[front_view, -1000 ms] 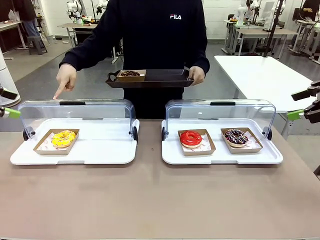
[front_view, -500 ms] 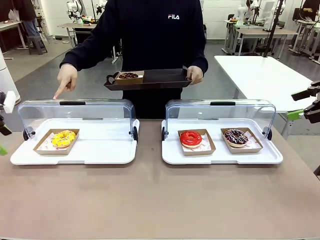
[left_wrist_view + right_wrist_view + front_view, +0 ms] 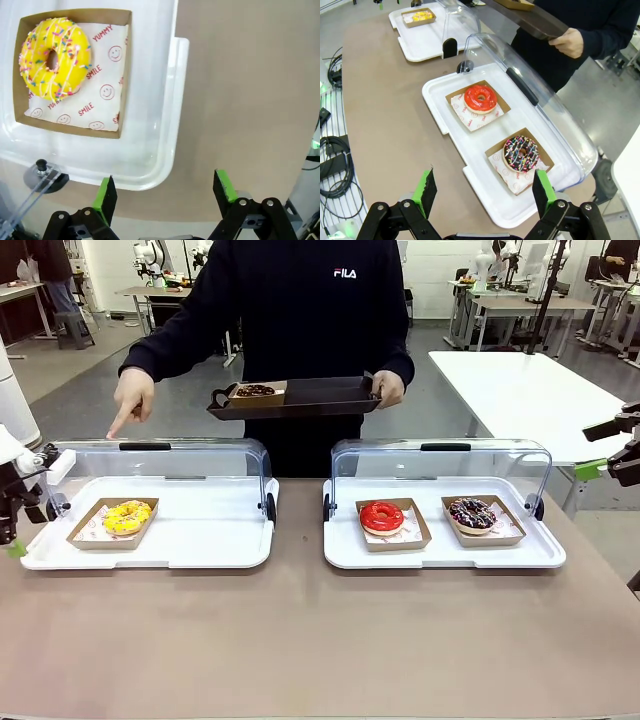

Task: Provide the desired donut to the person.
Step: Pick up and lift the Paper togo box containing the Donut pointed at by the person.

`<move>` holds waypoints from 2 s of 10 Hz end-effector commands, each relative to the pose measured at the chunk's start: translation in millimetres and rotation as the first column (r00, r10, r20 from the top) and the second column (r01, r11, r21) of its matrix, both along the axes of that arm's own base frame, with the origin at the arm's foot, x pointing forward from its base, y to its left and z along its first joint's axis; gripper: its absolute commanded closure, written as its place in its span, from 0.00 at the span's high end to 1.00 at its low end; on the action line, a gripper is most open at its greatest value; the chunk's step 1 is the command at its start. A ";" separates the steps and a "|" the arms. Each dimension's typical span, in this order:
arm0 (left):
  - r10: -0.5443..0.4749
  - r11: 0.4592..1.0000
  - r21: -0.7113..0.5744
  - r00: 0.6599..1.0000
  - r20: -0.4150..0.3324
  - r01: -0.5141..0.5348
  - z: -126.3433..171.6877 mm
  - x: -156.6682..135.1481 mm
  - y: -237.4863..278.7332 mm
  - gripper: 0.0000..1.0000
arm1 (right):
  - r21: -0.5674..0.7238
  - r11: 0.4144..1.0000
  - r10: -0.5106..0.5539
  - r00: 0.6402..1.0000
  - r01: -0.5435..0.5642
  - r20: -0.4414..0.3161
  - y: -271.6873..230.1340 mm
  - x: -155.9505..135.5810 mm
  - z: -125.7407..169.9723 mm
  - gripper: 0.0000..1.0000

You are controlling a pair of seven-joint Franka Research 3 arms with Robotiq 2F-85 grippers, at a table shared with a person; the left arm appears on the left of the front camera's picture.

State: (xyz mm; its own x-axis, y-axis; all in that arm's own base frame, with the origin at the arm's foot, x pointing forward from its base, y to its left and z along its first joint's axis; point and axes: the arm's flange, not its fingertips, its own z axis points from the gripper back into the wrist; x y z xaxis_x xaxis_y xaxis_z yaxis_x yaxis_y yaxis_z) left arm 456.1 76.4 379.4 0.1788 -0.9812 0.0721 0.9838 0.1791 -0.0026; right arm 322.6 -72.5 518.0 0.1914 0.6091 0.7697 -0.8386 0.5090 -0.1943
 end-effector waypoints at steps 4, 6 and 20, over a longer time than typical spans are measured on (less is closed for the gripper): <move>-0.060 0.995 -0.080 0.998 -0.017 0.059 -17.5 33.8 -6.5 1.00 | 0.020 1.000 0.010 1.000 -0.010 0.006 0.0 2.6 -1.6 1.00; -0.078 0.991 -0.108 0.997 -0.007 0.077 -25.2 36.5 -15.2 1.00 | 0.020 1.000 0.010 1.000 -0.010 0.006 0.0 2.6 -1.6 1.00; -0.066 0.994 -0.084 0.992 0.104 0.075 -49.0 28.8 -23.0 0.07 | 0.020 1.000 0.010 1.000 -0.010 0.006 0.0 2.6 -1.6 1.00</move>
State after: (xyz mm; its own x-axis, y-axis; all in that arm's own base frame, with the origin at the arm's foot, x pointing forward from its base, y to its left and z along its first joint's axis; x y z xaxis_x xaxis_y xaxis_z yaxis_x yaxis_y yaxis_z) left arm 491.6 51.6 334.0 0.1177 -0.9771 0.1771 0.9913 0.1263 0.0383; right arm 322.6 -72.5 518.0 0.1914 0.6090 0.7697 -0.8386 0.5090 -0.1942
